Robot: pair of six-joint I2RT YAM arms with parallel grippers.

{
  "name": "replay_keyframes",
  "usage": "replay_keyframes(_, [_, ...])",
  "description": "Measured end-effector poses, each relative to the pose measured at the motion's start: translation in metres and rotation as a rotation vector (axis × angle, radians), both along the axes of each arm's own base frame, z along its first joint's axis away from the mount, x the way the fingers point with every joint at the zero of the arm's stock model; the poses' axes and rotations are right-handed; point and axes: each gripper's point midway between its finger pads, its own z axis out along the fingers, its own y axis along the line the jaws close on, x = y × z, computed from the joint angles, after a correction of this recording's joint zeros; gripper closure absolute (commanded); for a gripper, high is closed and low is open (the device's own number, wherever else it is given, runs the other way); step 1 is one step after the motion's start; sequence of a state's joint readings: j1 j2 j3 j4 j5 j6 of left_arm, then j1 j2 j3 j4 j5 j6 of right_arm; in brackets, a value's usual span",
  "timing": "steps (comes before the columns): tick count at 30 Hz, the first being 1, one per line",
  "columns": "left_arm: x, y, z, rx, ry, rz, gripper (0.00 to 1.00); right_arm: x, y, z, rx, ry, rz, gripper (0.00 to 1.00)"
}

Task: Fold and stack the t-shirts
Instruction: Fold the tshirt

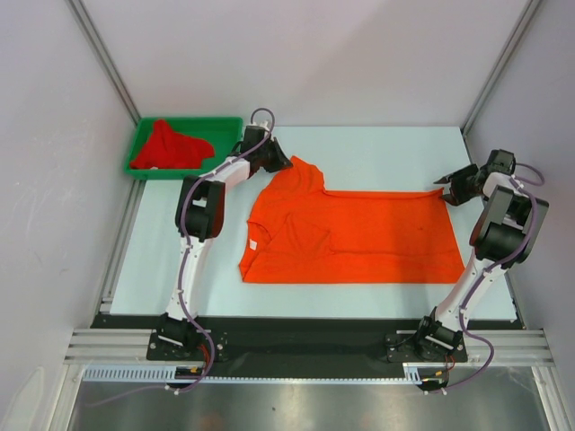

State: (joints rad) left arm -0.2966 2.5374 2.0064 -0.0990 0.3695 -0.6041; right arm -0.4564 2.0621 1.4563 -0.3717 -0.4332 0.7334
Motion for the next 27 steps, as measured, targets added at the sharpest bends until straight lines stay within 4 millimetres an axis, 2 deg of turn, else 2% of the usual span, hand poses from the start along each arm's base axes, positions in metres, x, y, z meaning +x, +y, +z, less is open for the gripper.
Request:
replay_keyframes(6, [0.000,0.000,0.000,0.000,0.000,0.000,1.00,0.003,0.000,-0.010,-0.002,0.026,-0.016,0.61])
replay_keyframes(13, [0.000,0.000,0.000,-0.001,0.000,-0.001,1.00,0.010,-0.008,-0.012,-0.020,0.038,-0.041,0.63])
replay_keyframes(16, [0.000,0.000,0.000,-0.001,-0.001,-0.002,1.00,0.011,-0.010,-0.013,-0.027,0.043,-0.045,0.68])
replay_keyframes(19, [0.000,0.000,0.000,-0.001,0.000,-0.002,1.00,0.013,-0.010,-0.016,-0.032,0.049,-0.044,0.80])
replay_keyframes(20, [0.000,0.000,0.000,-0.001,0.000,-0.003,1.00,0.013,-0.010,-0.017,-0.034,0.052,-0.042,0.88])
replay_keyframes(22, [0.000,0.000,0.001,-0.001,-0.001,-0.004,0.99,0.012,-0.009,-0.018,-0.036,0.058,-0.038,0.96])
replay_keyframes(27, [-0.002,0.001,0.006,0.007,0.003,-0.006,1.00,0.016,-0.011,-0.011,-0.046,0.055,-0.031,1.00])
